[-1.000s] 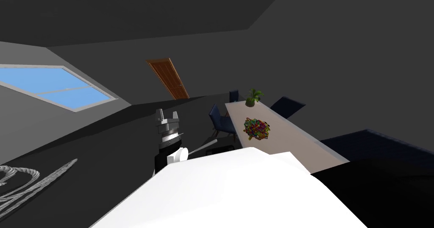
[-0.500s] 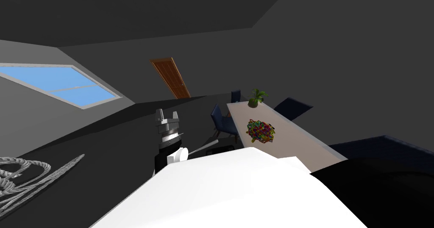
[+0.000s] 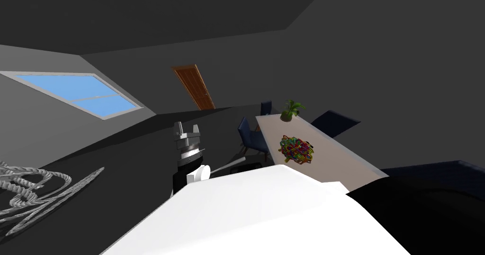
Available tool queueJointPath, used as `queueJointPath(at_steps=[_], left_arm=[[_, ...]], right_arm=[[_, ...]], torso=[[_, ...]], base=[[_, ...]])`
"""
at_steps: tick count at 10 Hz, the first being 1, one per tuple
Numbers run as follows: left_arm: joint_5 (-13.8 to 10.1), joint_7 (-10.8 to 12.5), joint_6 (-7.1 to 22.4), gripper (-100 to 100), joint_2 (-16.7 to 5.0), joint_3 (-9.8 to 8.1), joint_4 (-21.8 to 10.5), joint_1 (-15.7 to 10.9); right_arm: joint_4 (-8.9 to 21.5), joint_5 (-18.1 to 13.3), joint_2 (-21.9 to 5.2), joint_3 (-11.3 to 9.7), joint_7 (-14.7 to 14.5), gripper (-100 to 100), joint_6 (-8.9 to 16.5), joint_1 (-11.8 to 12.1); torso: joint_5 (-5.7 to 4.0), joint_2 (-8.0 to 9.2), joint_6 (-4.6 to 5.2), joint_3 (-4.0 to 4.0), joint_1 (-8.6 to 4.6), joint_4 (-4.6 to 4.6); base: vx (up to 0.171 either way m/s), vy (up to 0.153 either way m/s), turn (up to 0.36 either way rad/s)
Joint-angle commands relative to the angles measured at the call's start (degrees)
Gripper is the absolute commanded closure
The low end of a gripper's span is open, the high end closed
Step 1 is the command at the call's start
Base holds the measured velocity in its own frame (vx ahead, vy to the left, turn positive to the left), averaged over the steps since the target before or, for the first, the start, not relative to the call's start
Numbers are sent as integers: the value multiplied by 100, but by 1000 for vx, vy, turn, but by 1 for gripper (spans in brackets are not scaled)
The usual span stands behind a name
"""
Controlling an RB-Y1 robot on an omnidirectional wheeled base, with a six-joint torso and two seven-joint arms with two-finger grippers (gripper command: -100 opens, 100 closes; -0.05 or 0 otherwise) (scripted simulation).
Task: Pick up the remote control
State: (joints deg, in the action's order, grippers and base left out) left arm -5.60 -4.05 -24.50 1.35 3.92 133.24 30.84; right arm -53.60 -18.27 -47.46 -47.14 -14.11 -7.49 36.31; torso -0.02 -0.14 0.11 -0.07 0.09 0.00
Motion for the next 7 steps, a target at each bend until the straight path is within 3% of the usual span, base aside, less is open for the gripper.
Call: queueJointPath(at_steps=[1, 4, 5, 6, 7], left_arm=[[0, 0, 0, 0, 0, 0, 0, 0], [0, 0, 0, 0, 0, 0, 0, 0], [0, 0, 0, 0, 0, 0, 0, 0], [0, 0, 0, 0, 0, 0, 0, 0], [0, 0, 0, 0, 0, 0, 0, 0]], right_arm=[[186, -48, 80, 202, -79, 100, -166, 68], [524, -219, 258, 736, -329, 100, -582, 496], [524, -219, 258, 800, -329, 100, -582, 496], [480, -207, 243, 733, -309, 100, -538, 476], [477, -208, 242, 748, -317, 0, -542, 489]], torso=[[0, 0, 0, 0, 0, 0], [1, 2, 1, 1, -2, 1], [2, 0, 1, -1, 0, -1], [3, 1, 1, 0, 0, 0], [0, 6, -1, 3, -4, 2]], base=[[35, 21, 33], [38, 24, 65], [33, 20, 37], [10, 7, -3], [0, 0, 0]])
